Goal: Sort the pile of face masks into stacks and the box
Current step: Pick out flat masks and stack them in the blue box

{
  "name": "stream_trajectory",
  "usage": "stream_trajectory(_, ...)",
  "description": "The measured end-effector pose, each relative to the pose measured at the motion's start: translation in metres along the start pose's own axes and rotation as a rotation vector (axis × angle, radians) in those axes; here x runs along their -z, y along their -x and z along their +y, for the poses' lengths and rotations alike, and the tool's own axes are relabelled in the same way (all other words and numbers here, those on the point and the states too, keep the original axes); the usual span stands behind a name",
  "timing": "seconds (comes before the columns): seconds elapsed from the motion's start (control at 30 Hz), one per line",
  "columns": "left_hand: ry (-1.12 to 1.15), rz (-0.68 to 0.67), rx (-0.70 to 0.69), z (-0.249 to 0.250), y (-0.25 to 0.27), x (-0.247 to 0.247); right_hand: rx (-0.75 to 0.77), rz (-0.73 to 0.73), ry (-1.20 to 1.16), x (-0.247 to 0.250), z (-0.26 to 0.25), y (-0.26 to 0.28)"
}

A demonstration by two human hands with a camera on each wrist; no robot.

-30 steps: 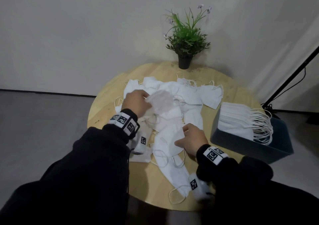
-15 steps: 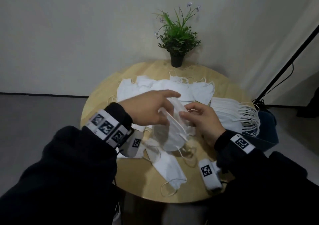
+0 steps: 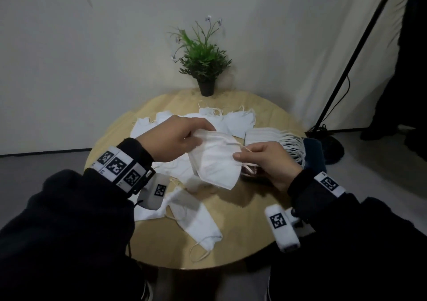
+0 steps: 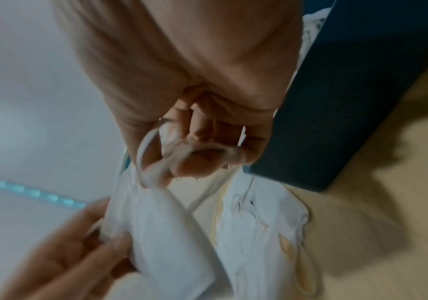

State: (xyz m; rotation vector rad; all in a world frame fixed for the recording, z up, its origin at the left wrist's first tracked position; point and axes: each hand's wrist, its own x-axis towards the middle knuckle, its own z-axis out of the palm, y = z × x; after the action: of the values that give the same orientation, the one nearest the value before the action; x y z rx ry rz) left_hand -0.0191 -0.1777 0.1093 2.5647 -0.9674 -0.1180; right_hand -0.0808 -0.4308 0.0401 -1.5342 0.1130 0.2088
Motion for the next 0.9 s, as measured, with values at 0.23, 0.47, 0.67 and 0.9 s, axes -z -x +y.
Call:
stream_trajectory(0.23,0.212,0.354,-0.037,0.027,-0.044,-0.022,0.280,0.321,-0.270,0.068,-0.023,0.011)
stream_trajectory(0.47,0.249,0.264,0.027,0.060,-0.085,-0.092,0.212,0.541,0.183,0.119,0.003,0.013)
stream_trajectory(0.67,-0.041,0.071,0.075,0.061,-0.087,-0.130,0.126,0.531,0.492,0.132,0.023,0.003)
stream_trajectory(0.9,-0.264,0.135,-0.002,0.062,-0.092,-0.133,-0.095,0.481,-0.244,0.113,0.011,-0.009)
